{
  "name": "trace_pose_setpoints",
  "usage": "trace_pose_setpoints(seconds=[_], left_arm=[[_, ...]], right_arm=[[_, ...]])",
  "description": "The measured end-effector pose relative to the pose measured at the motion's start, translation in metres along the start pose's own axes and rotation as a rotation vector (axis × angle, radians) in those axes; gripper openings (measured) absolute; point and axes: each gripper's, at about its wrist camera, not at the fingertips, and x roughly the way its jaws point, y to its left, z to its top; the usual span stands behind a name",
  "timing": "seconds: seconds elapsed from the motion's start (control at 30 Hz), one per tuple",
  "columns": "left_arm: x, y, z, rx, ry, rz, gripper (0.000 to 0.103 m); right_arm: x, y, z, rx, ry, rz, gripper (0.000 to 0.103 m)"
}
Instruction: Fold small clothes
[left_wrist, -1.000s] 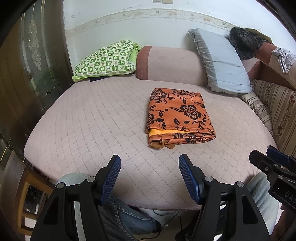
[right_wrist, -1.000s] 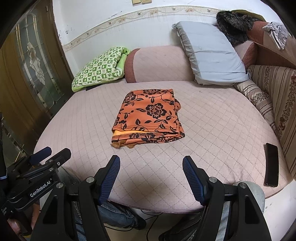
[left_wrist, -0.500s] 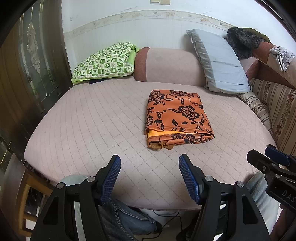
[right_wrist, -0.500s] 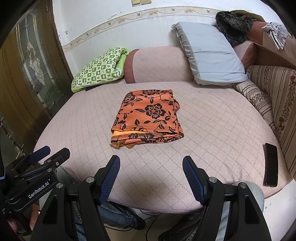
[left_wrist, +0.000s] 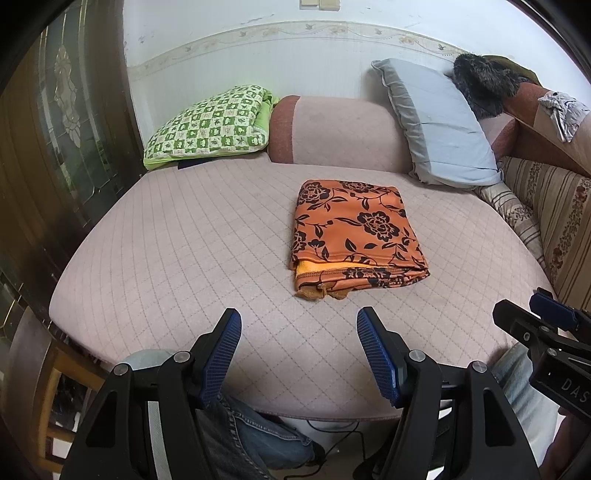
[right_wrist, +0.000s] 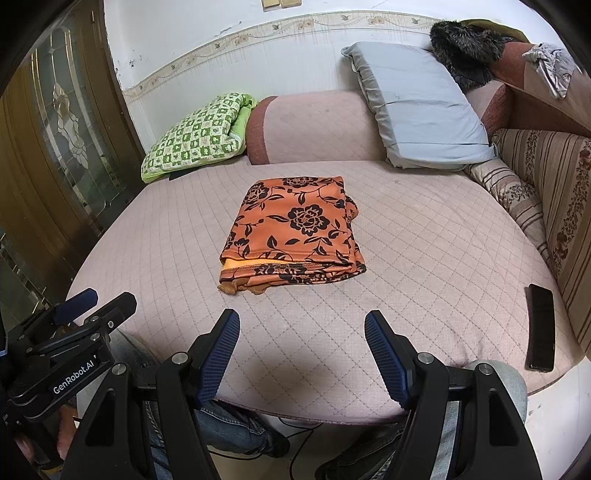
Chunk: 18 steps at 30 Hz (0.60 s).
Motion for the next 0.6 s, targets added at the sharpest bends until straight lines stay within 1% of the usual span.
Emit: trace_pose_setpoints(seconds=[0.6], left_arm=[[0.0045,0.0011,0.0009,0.003,0.009,-0.008,0.065]], right_arm=[[0.0045,-0.0011,-0.0005,0.002,0.003,-0.002,0.072]])
